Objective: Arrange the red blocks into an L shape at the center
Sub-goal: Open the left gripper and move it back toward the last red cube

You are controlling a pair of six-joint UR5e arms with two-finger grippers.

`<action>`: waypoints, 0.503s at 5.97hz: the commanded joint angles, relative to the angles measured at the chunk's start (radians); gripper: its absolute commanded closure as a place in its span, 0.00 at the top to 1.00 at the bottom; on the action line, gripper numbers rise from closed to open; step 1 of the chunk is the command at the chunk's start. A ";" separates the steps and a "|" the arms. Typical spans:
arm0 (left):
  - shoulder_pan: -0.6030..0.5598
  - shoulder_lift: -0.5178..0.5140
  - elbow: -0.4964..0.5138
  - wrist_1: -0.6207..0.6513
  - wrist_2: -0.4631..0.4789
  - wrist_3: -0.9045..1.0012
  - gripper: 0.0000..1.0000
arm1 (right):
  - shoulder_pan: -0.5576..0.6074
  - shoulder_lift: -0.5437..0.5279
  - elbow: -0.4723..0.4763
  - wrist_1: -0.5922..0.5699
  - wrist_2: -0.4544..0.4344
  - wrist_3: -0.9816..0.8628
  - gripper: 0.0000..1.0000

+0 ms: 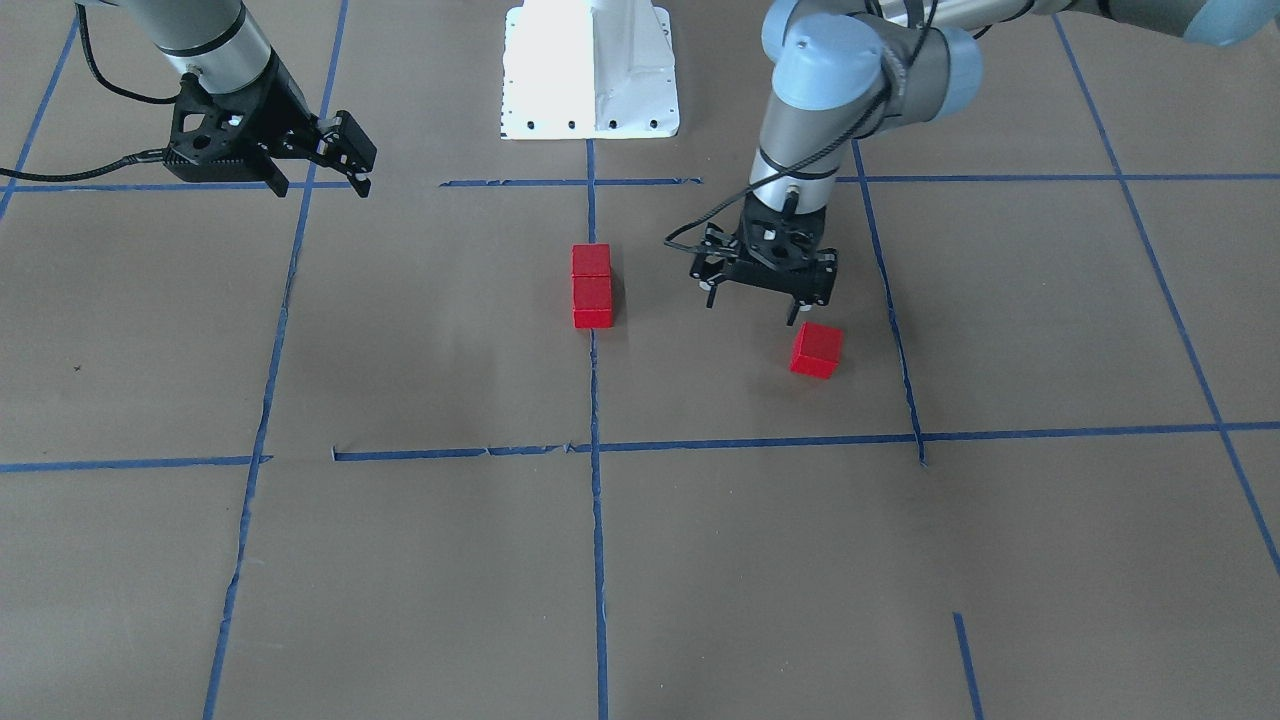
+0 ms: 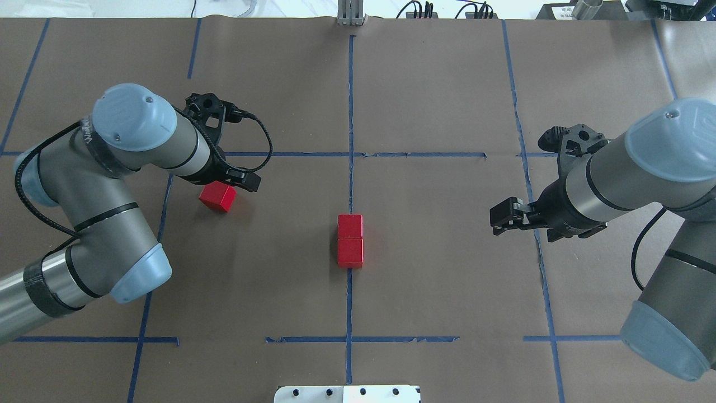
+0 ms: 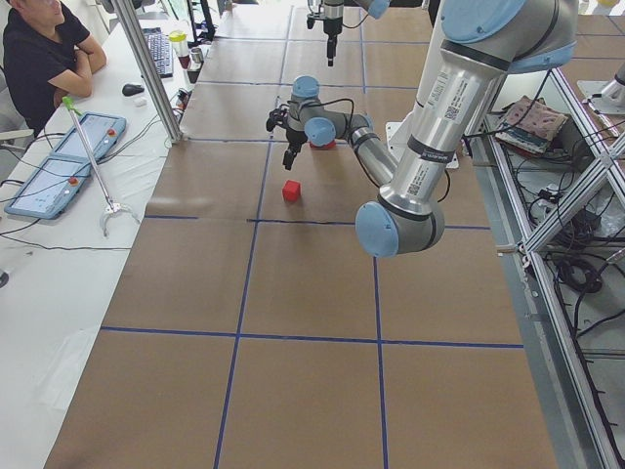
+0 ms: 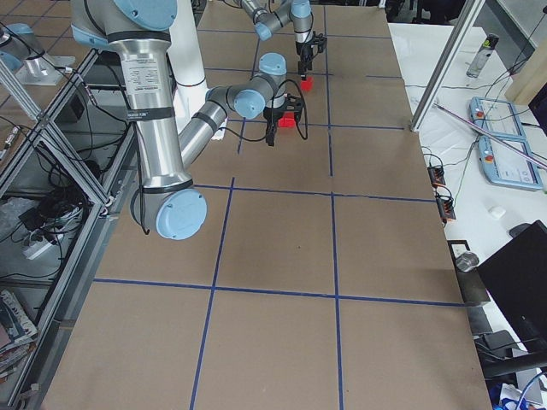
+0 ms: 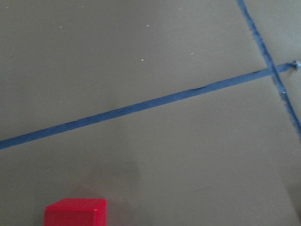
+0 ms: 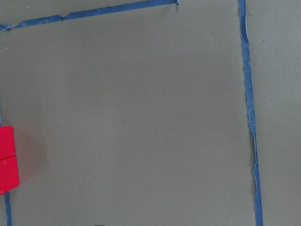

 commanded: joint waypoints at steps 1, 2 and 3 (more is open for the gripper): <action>-0.036 0.028 0.041 -0.053 -0.026 0.016 0.99 | -0.001 0.002 0.000 0.001 0.002 0.000 1.00; -0.032 0.028 0.072 -0.056 -0.026 0.013 0.99 | -0.001 0.002 0.000 0.001 0.002 0.000 1.00; -0.026 0.028 0.080 -0.056 -0.026 0.002 0.99 | -0.001 0.003 0.000 0.001 0.002 0.000 1.00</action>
